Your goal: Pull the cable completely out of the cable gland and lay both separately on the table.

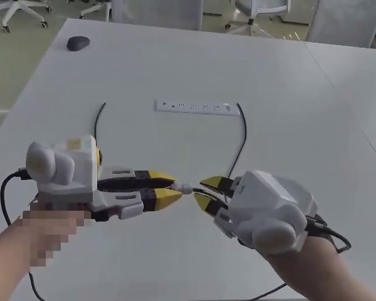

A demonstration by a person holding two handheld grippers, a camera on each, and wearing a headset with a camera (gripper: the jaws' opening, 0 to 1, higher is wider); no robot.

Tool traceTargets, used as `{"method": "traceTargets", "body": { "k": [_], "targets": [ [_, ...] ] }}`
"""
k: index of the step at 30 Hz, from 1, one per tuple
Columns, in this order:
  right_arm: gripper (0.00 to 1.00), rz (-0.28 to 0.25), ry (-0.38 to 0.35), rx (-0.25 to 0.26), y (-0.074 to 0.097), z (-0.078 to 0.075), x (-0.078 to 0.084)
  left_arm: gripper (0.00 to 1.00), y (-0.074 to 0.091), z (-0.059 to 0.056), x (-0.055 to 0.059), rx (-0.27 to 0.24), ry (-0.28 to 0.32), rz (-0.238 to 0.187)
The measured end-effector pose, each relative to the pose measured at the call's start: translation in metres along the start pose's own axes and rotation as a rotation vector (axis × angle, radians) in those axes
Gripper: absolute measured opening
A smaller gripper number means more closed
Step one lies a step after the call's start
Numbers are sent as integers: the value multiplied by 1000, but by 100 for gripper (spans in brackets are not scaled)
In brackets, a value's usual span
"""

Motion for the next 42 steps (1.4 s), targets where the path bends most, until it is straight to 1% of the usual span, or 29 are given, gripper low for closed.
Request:
{"method": "traceTargets", "body": {
  "k": [5,9,12,13,14,17,19,21,25,26,30,31,34,36,38,42],
  "targets": [
    [2,6,29,6,-1,2,-2,15,-3,1,-1,0,9,1],
    [1,24,50,26,-4,3,0,15,-5,0,0,-2,10,10],
    [0,35,35,41,-4,2,2,15,-7,1,1,-7,11,13],
    [0,40,18,46,-4,2,3,15,-7,1,1,-8,9,14],
    [0,46,-2,49,-4,1,4,15,-8,1,1,-9,8,16],
    [0,54,-29,45,-5,1,6,15,-9,1,3,-10,0,21],
    [0,58,-44,52,-4,-1,8,15,-9,2,3,-11,-4,21],
    [0,61,-70,62,-3,-4,11,15,-9,3,2,-15,-2,14],
    [0,63,-156,69,-1,-9,17,15,-8,3,0,-16,-1,7],
    [0,66,-166,71,0,-9,19,15,-7,4,0,-17,0,5],
    [0,65,-266,78,0,-12,26,15,-6,5,-2,-20,5,-3],
    [0,68,-317,75,0,-12,29,15,-6,5,-2,-22,4,-3],
    [0,76,-333,89,0,-15,38,15,-6,6,-2,-27,4,-3],
    [0,82,-387,101,1,-17,46,15,-5,7,-2,-38,4,-5],
    [0,91,-406,113,2,-20,52,15,-5,7,-2,-37,7,-8],
    [0,114,-491,134,4,-23,68,15,-4,7,-2,-40,6,-9]
  ]
}}
Point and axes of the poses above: the centre of the closed fingertips' face, and the gripper's own axes: y roughly backward along the fingers, z roughly to its left, x roughly out of its underside, the point moved 3 cm from there along y, roughly backward along the fingers, and after that the axes turned 1 degree about z, right-handed, at the moved point
